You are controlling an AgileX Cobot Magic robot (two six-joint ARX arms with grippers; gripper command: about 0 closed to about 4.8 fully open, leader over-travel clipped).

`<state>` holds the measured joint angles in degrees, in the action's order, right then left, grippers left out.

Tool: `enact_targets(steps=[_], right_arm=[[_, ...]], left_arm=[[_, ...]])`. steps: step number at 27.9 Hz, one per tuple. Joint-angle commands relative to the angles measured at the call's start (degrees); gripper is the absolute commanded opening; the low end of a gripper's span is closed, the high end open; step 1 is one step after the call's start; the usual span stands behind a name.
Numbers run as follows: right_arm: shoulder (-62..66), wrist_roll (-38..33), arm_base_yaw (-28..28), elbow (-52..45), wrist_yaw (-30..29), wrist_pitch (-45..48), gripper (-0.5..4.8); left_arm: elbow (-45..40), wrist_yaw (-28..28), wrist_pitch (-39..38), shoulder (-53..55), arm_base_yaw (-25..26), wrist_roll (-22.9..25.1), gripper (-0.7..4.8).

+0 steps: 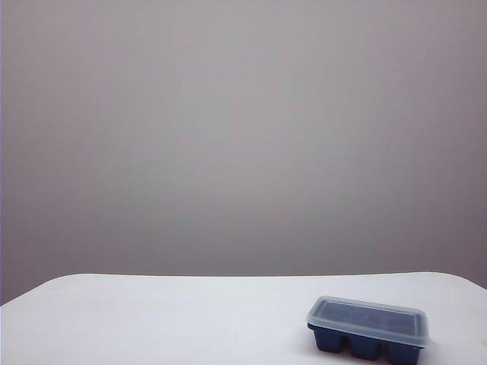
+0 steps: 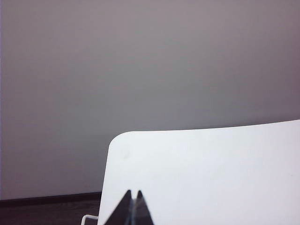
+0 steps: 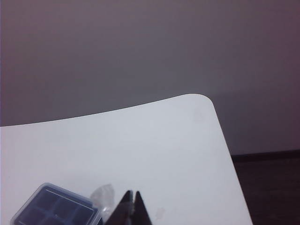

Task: Pick up the ice cube tray, remove its lid, and then place both the tray and the lid back on the table.

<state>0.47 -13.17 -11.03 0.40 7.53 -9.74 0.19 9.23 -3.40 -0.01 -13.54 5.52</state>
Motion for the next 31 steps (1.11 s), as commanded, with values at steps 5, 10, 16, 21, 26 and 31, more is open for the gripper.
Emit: enact_targets(steps=[5, 10, 16, 21, 26, 31], right_arm=[[0.0, 0.1, 0.0, -0.3, 0.0, 0.5, 0.00], [0.0, -0.4, 0.0, -0.3, -1.0, -0.2, 0.00], [0.0, -3.7, 0.0, -0.2, -3.2, 5.6, -0.01], [0.2, -3.5, 0.1, 4.9, 2.1, 5.3, -0.03], [4.2, -3.5, 0.2, 9.2, 4.1, 6.6, -0.03], [12.0, -3.2, 0.3, 13.9, 0.7, 6.8, -0.03]], left_arm=[[0.2, 0.2, 0.5, 0.0, 0.0, 0.0, -0.02], [0.2, -0.5, 0.6, 0.0, 0.0, -2.3, -0.02], [1.0, -6.1, 7.0, 0.1, 0.0, -7.8, -0.03], [10.5, -5.4, 5.4, 3.2, 0.0, -8.4, -0.03], [18.8, -7.5, 5.7, 11.8, 0.0, -7.8, -0.03], [26.3, -16.0, 5.5, 23.2, 0.0, -1.0, -0.03]])
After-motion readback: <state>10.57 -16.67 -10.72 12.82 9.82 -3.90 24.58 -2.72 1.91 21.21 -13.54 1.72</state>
